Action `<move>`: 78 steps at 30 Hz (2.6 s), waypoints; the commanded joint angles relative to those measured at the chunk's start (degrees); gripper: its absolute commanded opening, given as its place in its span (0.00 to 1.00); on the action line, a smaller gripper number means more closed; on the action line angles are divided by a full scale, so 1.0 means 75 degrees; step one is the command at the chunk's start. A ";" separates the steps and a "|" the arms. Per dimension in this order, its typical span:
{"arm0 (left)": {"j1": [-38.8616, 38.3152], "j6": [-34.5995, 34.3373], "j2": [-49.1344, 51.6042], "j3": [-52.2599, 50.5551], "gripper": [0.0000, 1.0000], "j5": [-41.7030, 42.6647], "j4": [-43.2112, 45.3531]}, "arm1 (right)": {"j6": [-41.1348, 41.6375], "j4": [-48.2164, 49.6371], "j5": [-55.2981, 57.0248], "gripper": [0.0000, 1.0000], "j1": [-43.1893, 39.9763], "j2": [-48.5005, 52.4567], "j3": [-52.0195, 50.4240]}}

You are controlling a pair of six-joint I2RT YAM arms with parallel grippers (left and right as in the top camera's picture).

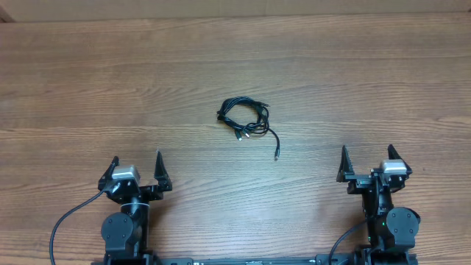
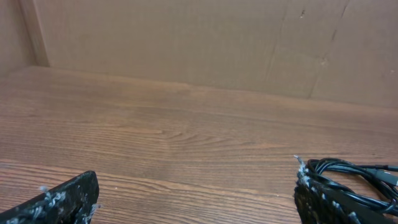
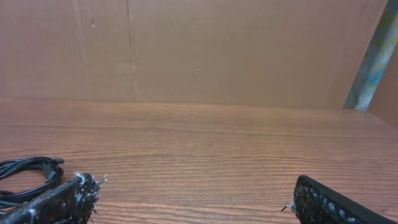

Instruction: Untangle cables

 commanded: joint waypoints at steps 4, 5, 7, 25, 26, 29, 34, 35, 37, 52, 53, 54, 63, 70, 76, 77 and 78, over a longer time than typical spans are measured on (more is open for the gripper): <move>0.0041 -0.0102 -0.0079 -0.0032 1.00 0.0067 0.0009 | -0.0038 0.0026 0.0067 1.00 -0.0020 -0.0082 -0.0076; 0.0041 -0.0102 -0.0079 -0.0032 1.00 0.0067 0.0009 | -0.0038 0.0026 0.0067 1.00 -0.0020 -0.0082 -0.0076; 0.0041 -0.0102 -0.0079 -0.0032 1.00 0.0070 0.0009 | -0.0038 0.0026 0.0067 1.00 -0.0020 -0.0082 -0.0076; 0.0041 -0.0105 -0.0079 -0.0029 1.00 0.0271 -0.0009 | -0.0038 0.0026 0.0067 1.00 -0.0020 -0.0082 -0.0076; 0.0041 -0.0105 -0.0079 -0.0029 1.00 0.0271 -0.0009 | -0.0038 0.0026 0.0067 1.00 -0.0020 -0.0082 -0.0076; 0.0041 -0.0105 -0.0079 -0.0029 1.00 0.0274 -0.0017 | -0.0038 0.0026 0.0067 1.00 -0.0020 -0.0082 -0.0076; 0.0041 -0.0102 -0.0076 -0.0029 1.00 0.0274 -0.0017 | -0.0038 0.0026 0.0067 1.00 -0.0020 -0.0082 -0.0076; 0.0041 -0.0105 -0.0073 -0.0029 1.00 0.0280 -0.0020 | -0.0038 0.0026 0.0067 1.00 -0.0020 -0.0082 -0.0076; 0.0041 -0.0102 -0.0050 -0.0029 0.99 0.0309 -0.0020 | -0.0038 0.0026 0.0067 1.00 -0.0020 -0.0082 -0.0076; 0.0041 0.0166 0.0172 0.1641 1.00 0.0417 -0.0659 | -0.0035 0.0026 0.0067 1.00 -0.0020 -0.0082 -0.0076; 0.0041 0.0192 0.0289 0.2063 1.00 0.0286 -0.0892 | -0.0038 0.0026 0.0067 1.00 -0.0020 -0.0082 -0.0076; 0.0041 0.0251 0.0475 0.2538 1.00 0.0236 -0.1160 | -0.0038 0.0026 0.0067 1.00 -0.0020 -0.0082 -0.0076; 0.0038 0.0300 0.4683 0.7886 1.00 0.0717 -0.4383 | -0.0035 0.0026 0.0067 1.00 -0.0020 -0.0082 -0.0076; 0.0035 0.0300 0.9288 1.3199 1.00 0.0930 -0.7694 | -0.0038 0.0026 0.0067 1.00 -0.0020 -0.0082 -0.0076; 0.0000 0.0303 1.2555 1.7101 1.00 0.1221 -0.9655 | -0.0038 0.0026 0.0067 1.00 -0.0020 -0.0082 -0.0076; -0.0020 0.0306 1.2945 1.7500 1.00 0.1486 -0.9876 | -0.0038 0.0026 0.0067 1.00 -0.0020 -0.0082 -0.0076; -0.0044 0.0318 1.3301 1.7824 1.00 0.1830 -1.0092 | -0.0038 0.0026 0.0067 1.00 -0.0020 -0.0082 -0.0076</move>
